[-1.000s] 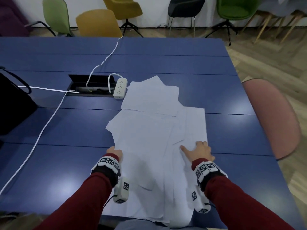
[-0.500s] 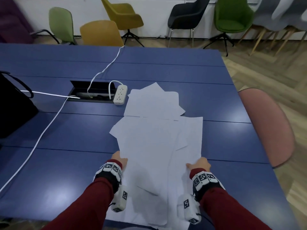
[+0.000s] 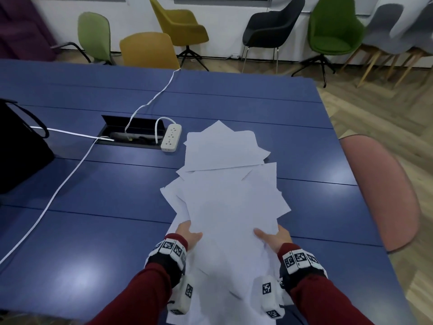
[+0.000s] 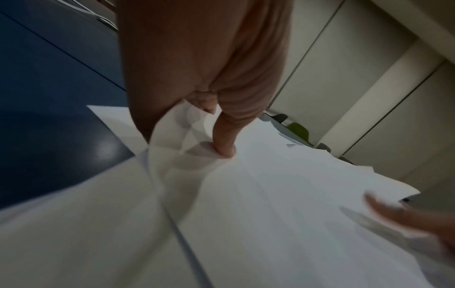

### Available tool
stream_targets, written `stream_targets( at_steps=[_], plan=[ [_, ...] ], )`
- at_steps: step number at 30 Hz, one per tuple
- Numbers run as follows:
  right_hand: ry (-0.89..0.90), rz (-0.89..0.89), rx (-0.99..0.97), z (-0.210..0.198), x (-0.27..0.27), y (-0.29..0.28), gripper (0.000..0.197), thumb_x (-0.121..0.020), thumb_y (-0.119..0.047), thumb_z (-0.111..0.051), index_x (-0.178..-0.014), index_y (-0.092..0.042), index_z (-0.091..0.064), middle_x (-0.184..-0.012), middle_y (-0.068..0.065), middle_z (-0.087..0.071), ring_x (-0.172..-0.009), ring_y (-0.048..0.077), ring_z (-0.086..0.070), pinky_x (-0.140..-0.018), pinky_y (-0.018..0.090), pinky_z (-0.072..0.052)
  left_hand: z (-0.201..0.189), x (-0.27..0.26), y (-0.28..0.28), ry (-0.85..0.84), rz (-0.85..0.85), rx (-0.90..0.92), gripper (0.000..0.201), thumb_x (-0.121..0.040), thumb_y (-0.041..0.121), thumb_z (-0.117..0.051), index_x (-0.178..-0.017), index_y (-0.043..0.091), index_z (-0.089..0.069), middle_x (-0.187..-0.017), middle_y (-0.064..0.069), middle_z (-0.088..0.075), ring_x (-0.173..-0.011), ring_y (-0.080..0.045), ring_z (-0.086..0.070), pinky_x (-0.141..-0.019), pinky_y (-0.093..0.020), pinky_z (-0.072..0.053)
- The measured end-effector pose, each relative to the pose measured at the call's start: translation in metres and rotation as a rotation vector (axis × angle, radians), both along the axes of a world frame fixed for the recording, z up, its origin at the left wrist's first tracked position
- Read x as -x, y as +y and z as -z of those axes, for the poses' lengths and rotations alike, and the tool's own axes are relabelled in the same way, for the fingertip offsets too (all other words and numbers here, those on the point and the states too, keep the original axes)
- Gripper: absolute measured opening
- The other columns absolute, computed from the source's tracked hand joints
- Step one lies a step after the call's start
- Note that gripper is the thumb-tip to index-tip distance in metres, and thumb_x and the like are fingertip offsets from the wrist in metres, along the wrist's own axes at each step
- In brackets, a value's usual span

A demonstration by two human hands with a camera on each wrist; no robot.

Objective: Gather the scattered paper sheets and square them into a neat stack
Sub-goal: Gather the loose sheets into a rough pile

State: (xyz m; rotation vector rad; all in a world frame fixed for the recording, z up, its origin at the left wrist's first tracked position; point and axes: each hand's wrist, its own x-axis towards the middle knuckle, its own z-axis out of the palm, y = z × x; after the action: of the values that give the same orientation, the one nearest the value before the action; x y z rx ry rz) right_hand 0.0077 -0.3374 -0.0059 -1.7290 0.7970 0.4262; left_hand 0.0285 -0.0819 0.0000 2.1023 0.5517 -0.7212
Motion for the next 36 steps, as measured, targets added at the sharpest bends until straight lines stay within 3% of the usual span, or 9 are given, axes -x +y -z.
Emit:
stream_targets(
  at_steps=[5, 8, 12, 17, 21, 25, 27, 31, 36],
  plan=[
    [0.1, 0.01, 0.123, -0.001, 0.007, -0.011, 0.068, -0.08, -0.004, -0.069, -0.138, 0.008, -0.036, -0.131, 0.008, -0.048, -0.13, 0.032, -0.045, -0.11, 0.037, -0.034, 0.005, -0.018, 0.011, -0.385, -0.363, -0.185, 0.003, -0.084, 0.016, -0.057, -0.086, 0.014, -0.058, -0.104, -0.012, -0.064, -0.098, -0.032, -0.062, -0.086, -0.034, -0.049],
    [0.154, 0.027, 0.151, 0.0, 0.01, -0.015, 0.076, -0.083, -0.006, -0.067, -0.144, 0.007, -0.024, -0.151, 0.018, -0.031, -0.139, 0.032, -0.032, -0.114, 0.036, -0.026, 0.013, -0.039, 0.023, -0.519, -0.165, -0.294, 0.029, -0.084, 0.001, -0.049, -0.109, 0.012, -0.059, -0.124, -0.011, -0.051, -0.109, -0.032, -0.055, -0.095, -0.038, -0.042],
    [0.176, 0.022, 0.176, 0.002, 0.005, -0.02, 0.072, -0.086, -0.004, -0.061, -0.145, 0.007, -0.02, -0.153, 0.019, -0.027, -0.14, 0.032, -0.03, -0.113, 0.034, -0.025, 0.02, -0.063, 0.02, -0.346, 0.295, -0.293, 0.053, -0.092, 0.006, -0.037, -0.143, 0.023, -0.035, -0.155, 0.0, -0.026, -0.141, -0.024, -0.03, -0.116, -0.037, -0.024],
    [0.176, 0.083, 0.329, -0.009, -0.002, -0.037, 0.05, -0.083, -0.002, -0.052, -0.133, 0.003, -0.047, -0.132, 0.022, -0.054, -0.12, 0.038, -0.051, -0.102, 0.039, -0.042, 0.011, -0.054, 0.009, -0.324, 0.459, -0.413, 0.053, -0.095, 0.015, -0.035, -0.147, 0.022, -0.027, -0.147, -0.003, -0.038, -0.132, -0.027, -0.04, -0.111, -0.037, -0.032],
    [0.18, 0.046, 0.462, -0.019, -0.002, -0.05, 0.037, -0.083, -0.003, -0.051, -0.119, -0.004, -0.06, -0.12, 0.022, -0.062, -0.111, 0.04, -0.056, -0.089, 0.036, -0.044, 0.015, -0.026, -0.003, -0.4, 0.651, -0.613, 0.047, -0.089, 0.014, -0.036, -0.131, 0.031, -0.049, -0.128, 0.006, -0.054, -0.118, -0.019, -0.049, -0.106, -0.034, -0.026],
    [0.182, -0.021, 0.54, -0.029, 0.002, -0.05, 0.032, -0.084, -0.003, -0.051, -0.114, -0.005, -0.062, -0.1, 0.019, -0.063, -0.094, 0.036, -0.057, -0.078, 0.033, -0.042, 0.012, -0.027, -0.009, -0.465, 0.586, -0.61, 0.034, -0.088, 0.023, -0.04, -0.113, 0.027, -0.063, -0.118, 0.007, -0.063, -0.115, -0.018, -0.052, -0.104, -0.032, -0.029],
    [0.186, -0.014, 0.551, -0.026, 0.004, -0.046, 0.027, -0.083, -0.006, -0.051, -0.107, -0.007, -0.065, -0.081, 0.011, -0.055, -0.078, 0.029, -0.051, -0.071, 0.03, -0.041, 0.016, -0.041, -0.003, -0.458, 0.5, -0.612, 0.046, -0.088, 0.031, -0.049, -0.133, 0.025, -0.047, -0.141, 0.0, -0.046, -0.13, -0.021, -0.042, -0.109, -0.036, -0.028],
    [0.188, 0.041, 0.586, -0.017, 0.006, -0.043, 0.023, -0.08, -0.009, -0.055, -0.1, -0.01, -0.067, -0.088, 0.016, -0.063, -0.073, 0.028, -0.048, -0.068, 0.029, -0.04, 0.026, -0.065, 0.011, -0.255, 0.371, -0.477, 0.102, -0.078, 0.048, -0.063, -0.151, 0.022, 0.003, -0.161, -0.001, -0.006, -0.149, -0.022, -0.008, -0.118, -0.046, -0.011],
    [0.204, 0.066, 0.543, -0.012, 0.003, -0.048, 0.029, -0.079, -0.005, -0.054, -0.106, -0.004, -0.065, -0.104, 0.02, -0.067, -0.089, 0.035, -0.059, -0.076, 0.033, -0.045, 0.034, -0.047, 0.017, -0.33, 0.348, -0.498, 0.076, -0.091, 0.045, -0.046, -0.151, 0.024, -0.005, -0.145, -0.003, -0.037, -0.136, -0.024, -0.034, -0.113, -0.047, -0.024]
  ],
)
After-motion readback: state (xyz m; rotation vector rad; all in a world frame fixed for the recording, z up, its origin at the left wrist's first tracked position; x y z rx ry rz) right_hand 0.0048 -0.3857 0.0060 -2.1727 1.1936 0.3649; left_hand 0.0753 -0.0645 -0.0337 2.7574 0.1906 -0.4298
